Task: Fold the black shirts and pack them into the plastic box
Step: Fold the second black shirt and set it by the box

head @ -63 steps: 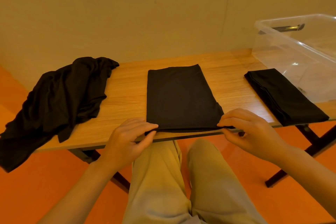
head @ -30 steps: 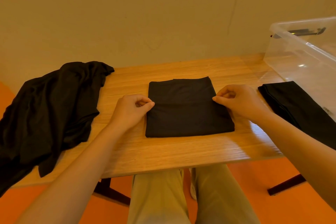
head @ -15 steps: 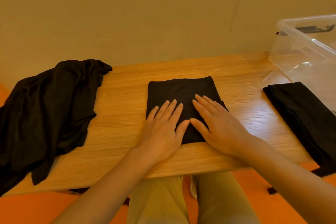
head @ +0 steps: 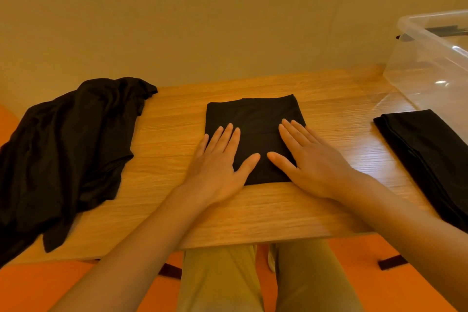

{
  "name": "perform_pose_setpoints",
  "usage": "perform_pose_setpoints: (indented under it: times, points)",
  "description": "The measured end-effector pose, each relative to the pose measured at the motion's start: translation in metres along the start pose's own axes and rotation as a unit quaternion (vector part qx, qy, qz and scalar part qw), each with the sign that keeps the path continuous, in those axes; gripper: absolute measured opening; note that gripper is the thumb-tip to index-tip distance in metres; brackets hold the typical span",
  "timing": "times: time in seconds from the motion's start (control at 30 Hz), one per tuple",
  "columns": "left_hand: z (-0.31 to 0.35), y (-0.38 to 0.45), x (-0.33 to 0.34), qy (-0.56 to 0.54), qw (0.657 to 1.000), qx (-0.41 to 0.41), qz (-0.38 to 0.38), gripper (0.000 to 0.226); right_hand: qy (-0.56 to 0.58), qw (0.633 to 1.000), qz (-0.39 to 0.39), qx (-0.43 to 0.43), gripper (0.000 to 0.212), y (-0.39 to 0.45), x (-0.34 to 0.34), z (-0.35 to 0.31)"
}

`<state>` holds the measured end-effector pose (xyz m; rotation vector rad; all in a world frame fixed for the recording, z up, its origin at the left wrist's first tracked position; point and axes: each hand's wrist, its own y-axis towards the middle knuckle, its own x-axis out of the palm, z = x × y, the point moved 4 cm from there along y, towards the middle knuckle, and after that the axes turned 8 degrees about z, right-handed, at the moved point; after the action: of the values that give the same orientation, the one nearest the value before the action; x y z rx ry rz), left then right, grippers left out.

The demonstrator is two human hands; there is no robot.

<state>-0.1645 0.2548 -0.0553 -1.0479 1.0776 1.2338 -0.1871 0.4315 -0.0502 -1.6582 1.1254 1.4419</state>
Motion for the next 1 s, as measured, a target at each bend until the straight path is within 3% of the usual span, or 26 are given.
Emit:
perform_pose_setpoints:
  times: [0.07, 0.13, 0.23, 0.37, 0.53, 0.8, 1.0]
  points:
    - [-0.002, 0.013, -0.008, -0.066, 0.998, -0.017, -0.008, 0.072, 0.019, 1.0, -0.016, 0.002, 0.079, 0.01, -0.01, 0.001]
    - [-0.008, 0.034, -0.022, -0.108, 0.993, -0.029, 0.032, 0.065, 0.038, 0.999, 0.008, 0.002, 0.068, 0.029, -0.022, 0.008]
    - [-0.023, 0.077, -0.037, -0.074, 0.993, -0.041, 0.086, 0.056, 0.06, 0.997, 0.042, 0.018, 0.051, 0.07, -0.031, 0.027]
    - [-0.037, 0.123, -0.038, -0.013, 0.996, -0.069, 0.059, 0.049, 0.022, 0.998, 0.032, 0.046, 0.04, 0.117, -0.026, 0.051]
    - [-0.038, 0.144, -0.046, 0.016, 0.998, -0.037, 0.042, 0.034, -0.04, 0.998, 0.02, 0.045, 0.038, 0.144, -0.029, 0.063]
    - [-0.039, 0.153, -0.053, 0.072, 0.996, -0.043, -0.028, 0.025, -0.014, 0.995, -0.057, 0.081, 0.028, 0.155, -0.039, 0.071]
    - [-0.044, 0.145, -0.06, 0.013, 0.997, -0.025, 0.07, 0.014, 0.1, 0.993, -0.012, 0.068, 0.011, 0.151, -0.05, 0.074]
